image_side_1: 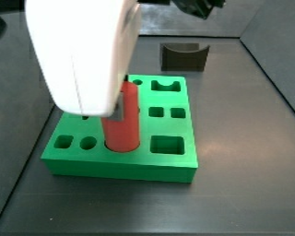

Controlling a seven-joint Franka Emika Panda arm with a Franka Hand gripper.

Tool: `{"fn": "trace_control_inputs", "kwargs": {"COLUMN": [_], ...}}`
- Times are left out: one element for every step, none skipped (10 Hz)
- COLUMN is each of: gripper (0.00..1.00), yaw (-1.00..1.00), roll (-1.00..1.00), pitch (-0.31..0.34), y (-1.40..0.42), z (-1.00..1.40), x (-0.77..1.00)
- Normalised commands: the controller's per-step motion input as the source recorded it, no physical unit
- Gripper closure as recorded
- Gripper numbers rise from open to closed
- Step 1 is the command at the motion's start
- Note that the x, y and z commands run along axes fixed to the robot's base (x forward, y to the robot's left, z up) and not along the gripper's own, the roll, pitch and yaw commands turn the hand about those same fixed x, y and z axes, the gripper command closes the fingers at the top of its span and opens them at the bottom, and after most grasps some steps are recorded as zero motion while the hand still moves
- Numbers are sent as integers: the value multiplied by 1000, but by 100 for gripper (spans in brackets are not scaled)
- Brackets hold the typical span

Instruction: Insert the oval object.

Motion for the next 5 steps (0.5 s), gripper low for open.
{"fn": "trace_control_inputs", "kwargs": {"gripper": [100,100,100,100,100], "yaw": [0,0,0,-3,0], "roll": [-14,-47,-141,-117,-7], "pitch": [-361,-400,-453,-429,-160], "y": [-103,-80,-40,-60,-31], "z": [-277,-243,-263,-309,-154], "x": [0,0,0,0,0]}}
